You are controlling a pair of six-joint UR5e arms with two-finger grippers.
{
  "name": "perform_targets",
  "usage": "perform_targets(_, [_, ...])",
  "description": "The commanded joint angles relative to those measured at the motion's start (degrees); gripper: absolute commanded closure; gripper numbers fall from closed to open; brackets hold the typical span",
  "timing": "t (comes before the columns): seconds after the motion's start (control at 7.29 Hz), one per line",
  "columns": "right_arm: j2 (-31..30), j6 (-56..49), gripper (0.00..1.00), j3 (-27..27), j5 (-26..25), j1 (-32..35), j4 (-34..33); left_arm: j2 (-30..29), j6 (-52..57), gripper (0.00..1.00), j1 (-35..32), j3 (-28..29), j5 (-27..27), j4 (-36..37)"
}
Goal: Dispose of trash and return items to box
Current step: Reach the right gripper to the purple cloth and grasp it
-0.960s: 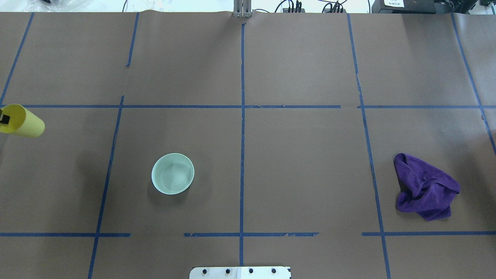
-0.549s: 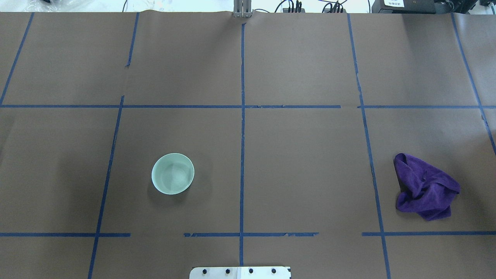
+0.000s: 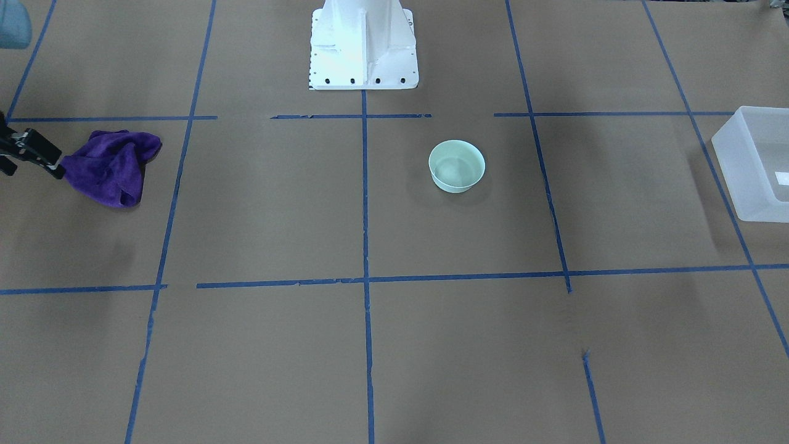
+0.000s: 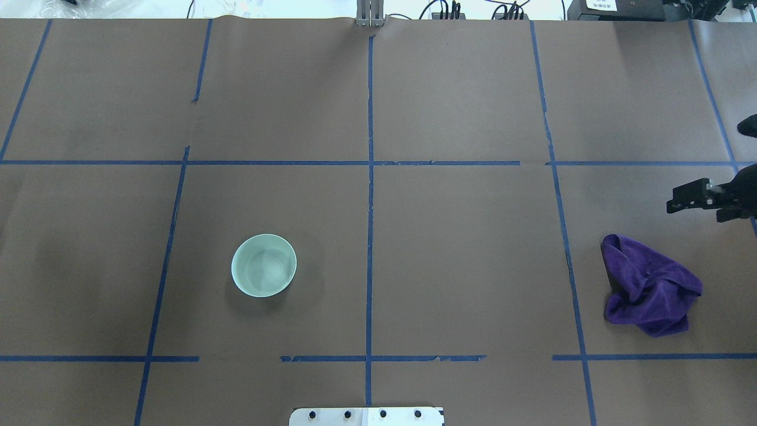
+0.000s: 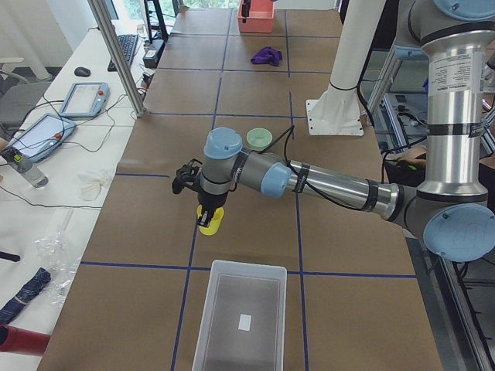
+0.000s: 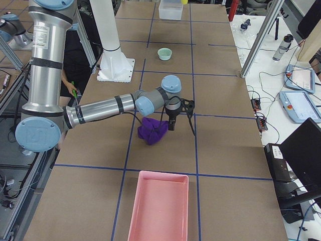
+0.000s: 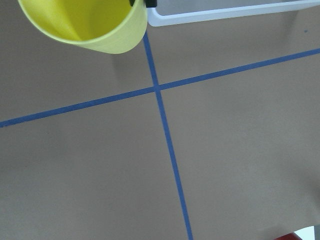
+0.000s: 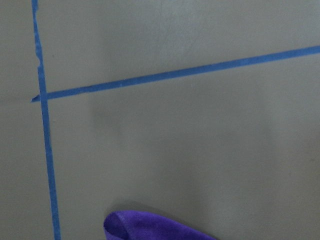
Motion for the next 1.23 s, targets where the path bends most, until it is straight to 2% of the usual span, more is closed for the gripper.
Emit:
perform_targets(0.0, [-1.2, 2.6, 0.00, -0.1, -4.4, -9.4, 2.0, -0.1, 4.3, 1.00, -3.1, 2.7, 0.0, -0.1])
perform_targets(0.41, [-3.8, 2.5, 0.00, -0.2, -6.5, -16.1, 1.9, -0.1, 4.3, 1.00, -3.4, 4.2, -0.2, -0.2])
perform_targets(0.82, [-4.5, 2.6, 0.00, -0.2, -6.5, -18.3, 1.8, 0.0, 4.4, 1.00, -3.5, 5.5, -0.3, -0.5])
perform_targets(0.96, [-5.0, 2.5, 0.11, -0.2, -6.5, -18.4, 1.7, -0.3, 4.3, 1.00, -3.5, 7.8, -0.5, -0.8])
perform_targets(1.1, [-5.3, 2.5, 0.42, -0.2, -6.3, -18.3, 1.7, -0.9, 4.3, 1.00, -3.5, 9.8, -0.6, -1.0])
